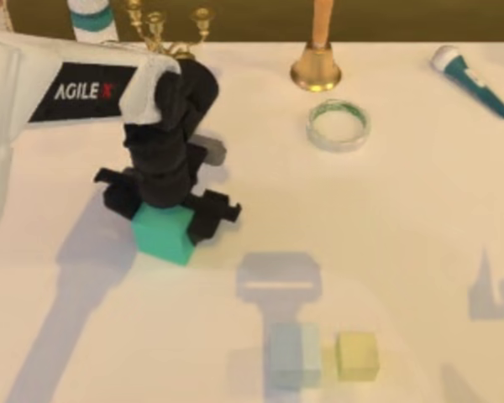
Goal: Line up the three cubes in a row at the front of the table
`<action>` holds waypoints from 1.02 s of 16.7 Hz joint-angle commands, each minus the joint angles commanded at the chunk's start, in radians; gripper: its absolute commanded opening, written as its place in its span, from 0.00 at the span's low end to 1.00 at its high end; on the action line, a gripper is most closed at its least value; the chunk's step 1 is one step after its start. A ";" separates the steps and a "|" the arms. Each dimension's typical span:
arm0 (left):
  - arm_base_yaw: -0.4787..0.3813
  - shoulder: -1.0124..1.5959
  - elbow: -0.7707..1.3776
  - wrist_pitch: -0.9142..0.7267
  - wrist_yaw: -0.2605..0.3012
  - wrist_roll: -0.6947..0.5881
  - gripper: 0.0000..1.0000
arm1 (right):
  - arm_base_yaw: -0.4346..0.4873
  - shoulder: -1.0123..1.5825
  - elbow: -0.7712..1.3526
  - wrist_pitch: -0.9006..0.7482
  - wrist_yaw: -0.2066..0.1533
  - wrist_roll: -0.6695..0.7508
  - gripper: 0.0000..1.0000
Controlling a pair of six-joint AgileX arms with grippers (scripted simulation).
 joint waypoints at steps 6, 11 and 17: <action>0.017 -0.078 0.111 -0.196 -0.001 -0.003 0.00 | 0.000 0.000 0.000 0.000 0.000 0.000 1.00; 0.013 -0.087 0.120 -0.212 -0.001 -0.001 0.00 | 0.000 0.000 0.000 0.000 0.000 0.000 1.00; -0.066 -0.185 0.002 -0.195 -0.004 -0.164 0.00 | 0.000 0.000 0.000 0.000 0.000 0.000 1.00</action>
